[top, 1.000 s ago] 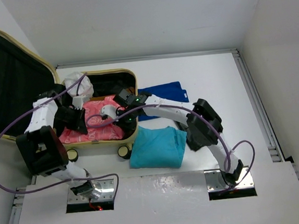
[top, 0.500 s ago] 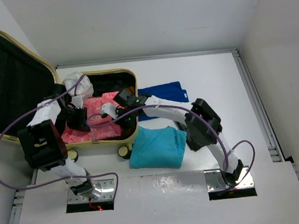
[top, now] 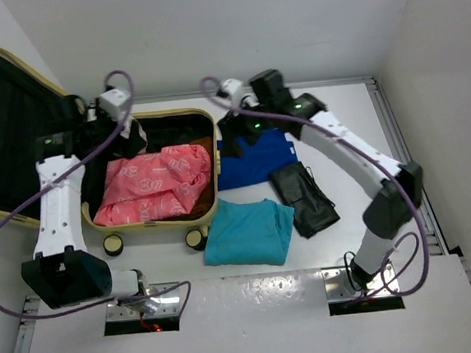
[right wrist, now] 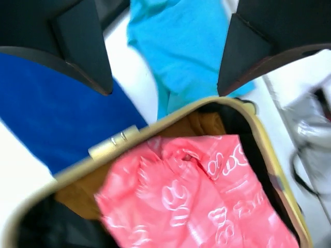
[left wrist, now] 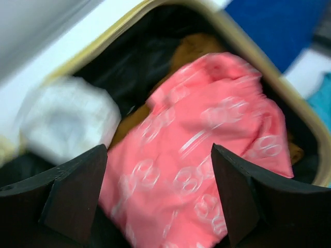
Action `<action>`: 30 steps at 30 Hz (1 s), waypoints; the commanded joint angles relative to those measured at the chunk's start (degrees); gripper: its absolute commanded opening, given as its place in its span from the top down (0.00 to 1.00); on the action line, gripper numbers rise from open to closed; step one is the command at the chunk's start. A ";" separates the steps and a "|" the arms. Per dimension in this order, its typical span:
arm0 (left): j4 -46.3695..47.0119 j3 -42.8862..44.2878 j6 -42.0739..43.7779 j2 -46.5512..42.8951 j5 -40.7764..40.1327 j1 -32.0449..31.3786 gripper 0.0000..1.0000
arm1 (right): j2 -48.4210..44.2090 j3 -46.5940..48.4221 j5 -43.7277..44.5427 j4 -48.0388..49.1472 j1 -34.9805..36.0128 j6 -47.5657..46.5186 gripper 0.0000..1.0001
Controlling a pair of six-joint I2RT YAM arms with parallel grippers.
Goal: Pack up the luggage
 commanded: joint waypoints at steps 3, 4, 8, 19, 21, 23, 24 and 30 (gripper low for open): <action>-5.34 0.26 11.51 -0.62 1.50 -18.05 0.13 | -9.53 -11.05 -3.64 0.23 -15.92 21.17 0.15; -5.35 -1.23 12.47 0.08 0.18 -23.91 0.11 | -10.16 -12.98 -2.60 -0.64 -20.23 22.68 0.15; -2.64 -4.31 13.10 3.24 -4.64 -38.24 0.08 | -13.06 -17.03 1.35 -3.37 -30.62 24.46 0.12; 10.62 -8.44 8.80 21.97 -17.23 -61.58 0.00 | -16.41 -23.28 3.39 -8.47 -41.54 16.73 0.09; 12.22 -10.29 8.27 23.46 -20.11 -64.66 0.00 | -16.49 -23.80 2.60 -8.47 -42.94 16.28 0.09; 14.51 -11.34 8.26 25.13 -20.75 -65.98 0.00 | -16.67 -24.59 1.55 -8.82 -44.52 16.28 0.09; 15.04 -11.35 7.48 25.75 -21.45 -66.51 0.00 | -16.76 -24.68 1.02 -8.65 -44.70 16.37 0.09; 17.68 -10.21 5.81 33.38 -24.60 -67.13 0.00 | -17.11 -25.74 -0.21 -8.47 -46.02 16.19 0.09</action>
